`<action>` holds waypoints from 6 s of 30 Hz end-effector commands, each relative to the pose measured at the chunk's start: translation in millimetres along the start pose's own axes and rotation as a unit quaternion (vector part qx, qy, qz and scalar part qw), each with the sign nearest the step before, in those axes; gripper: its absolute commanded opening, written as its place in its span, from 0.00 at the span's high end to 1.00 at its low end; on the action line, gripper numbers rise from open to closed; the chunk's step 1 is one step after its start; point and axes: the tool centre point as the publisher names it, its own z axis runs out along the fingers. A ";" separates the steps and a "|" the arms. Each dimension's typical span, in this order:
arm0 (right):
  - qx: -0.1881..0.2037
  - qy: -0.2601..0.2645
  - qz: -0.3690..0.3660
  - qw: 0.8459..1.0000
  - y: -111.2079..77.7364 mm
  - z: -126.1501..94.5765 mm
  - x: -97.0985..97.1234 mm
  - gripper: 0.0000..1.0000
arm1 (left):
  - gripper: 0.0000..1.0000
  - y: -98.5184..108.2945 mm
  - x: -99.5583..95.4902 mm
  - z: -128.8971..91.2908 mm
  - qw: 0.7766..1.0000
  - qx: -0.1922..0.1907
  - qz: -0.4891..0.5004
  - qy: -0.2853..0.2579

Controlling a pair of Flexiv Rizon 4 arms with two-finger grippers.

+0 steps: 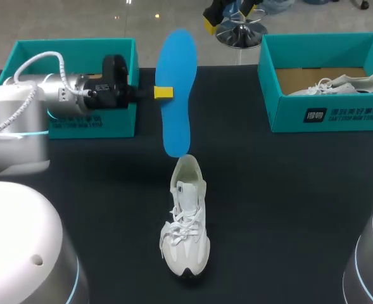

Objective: Take the shoe out of the shoebox, open the shoe tongue, remove and reinsert the insole, then place the shoe into the shoebox

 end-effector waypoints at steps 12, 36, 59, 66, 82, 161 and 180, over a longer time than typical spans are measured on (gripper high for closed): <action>0.001 -0.001 0.001 1.000 1.1 0.7 0.1 0.00 | 1.00 -14.3 -15.0 5.2 0.957 -0.024 -0.262 -0.121; 0.001 -0.001 0.001 1.000 1.1 0.7 0.1 0.00 | 1.00 -21.0 -34.0 12.7 0.952 -0.029 -0.283 -0.114; 0.001 -0.001 0.001 1.000 1.1 0.7 0.1 0.00 | 1.00 -42.7 -10.7 22.3 0.991 -0.088 -0.012 -0.100; 0.001 -0.001 0.001 1.000 1.1 0.7 0.1 0.00 | 1.00 -30.6 -6.7 13.6 0.972 -0.124 0.153 -0.124; 0.001 -0.001 0.001 1.000 1.1 0.7 0.1 0.00 | 1.00 -12.5 16.6 11.2 0.942 -0.069 0.296 -0.145; 0.001 -0.001 0.001 1.000 1.1 0.7 0.1 0.00 | 1.00 10.1 65.0 9.6 0.630 -0.052 0.772 0.071; 0.001 -0.001 0.001 1.000 1.1 0.7 0.1 0.00 | 1.00 35.1 57.4 -12.3 0.584 -0.084 0.807 -0.019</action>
